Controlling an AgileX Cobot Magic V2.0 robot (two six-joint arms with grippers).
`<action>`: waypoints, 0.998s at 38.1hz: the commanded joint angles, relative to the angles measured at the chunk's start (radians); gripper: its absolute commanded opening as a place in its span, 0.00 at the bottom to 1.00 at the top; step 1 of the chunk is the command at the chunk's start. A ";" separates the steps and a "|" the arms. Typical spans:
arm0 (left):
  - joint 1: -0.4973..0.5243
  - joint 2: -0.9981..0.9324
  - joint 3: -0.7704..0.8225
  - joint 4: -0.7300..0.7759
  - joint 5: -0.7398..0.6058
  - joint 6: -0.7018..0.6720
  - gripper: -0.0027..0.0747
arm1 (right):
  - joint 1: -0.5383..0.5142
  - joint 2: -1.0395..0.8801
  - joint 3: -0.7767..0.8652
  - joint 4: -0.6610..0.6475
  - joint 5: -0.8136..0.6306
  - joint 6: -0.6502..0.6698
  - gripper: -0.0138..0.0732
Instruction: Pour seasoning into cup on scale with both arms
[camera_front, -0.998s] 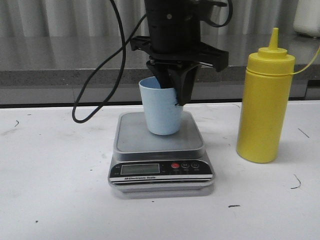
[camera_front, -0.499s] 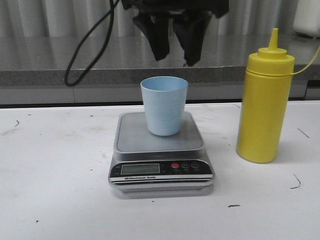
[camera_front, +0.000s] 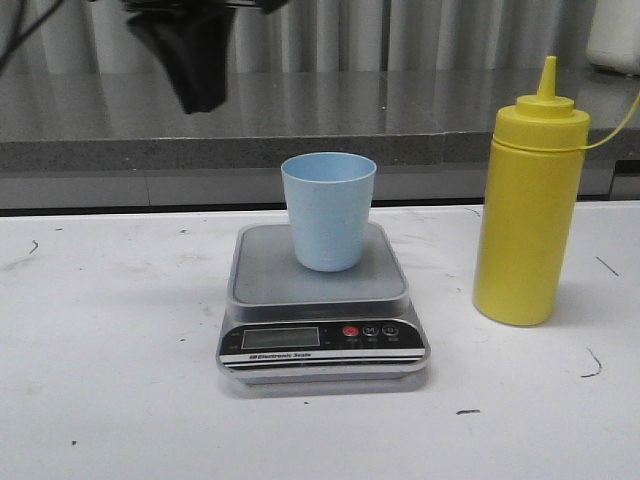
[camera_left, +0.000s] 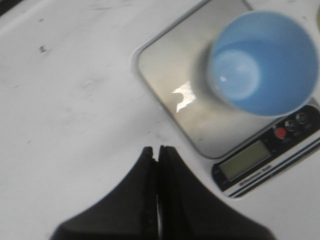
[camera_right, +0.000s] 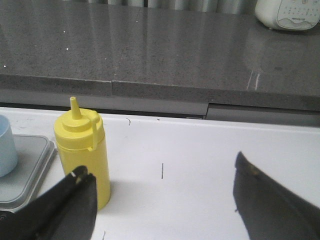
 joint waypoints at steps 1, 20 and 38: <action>0.078 -0.139 0.097 -0.001 -0.099 -0.020 0.01 | -0.005 0.017 -0.034 0.000 -0.075 0.001 0.83; 0.411 -0.641 0.708 -0.068 -0.475 -0.026 0.01 | -0.005 0.017 -0.034 0.000 -0.075 0.001 0.83; 0.407 -1.224 1.091 -0.112 -0.727 -0.026 0.01 | -0.005 0.017 -0.033 0.000 -0.071 0.001 0.83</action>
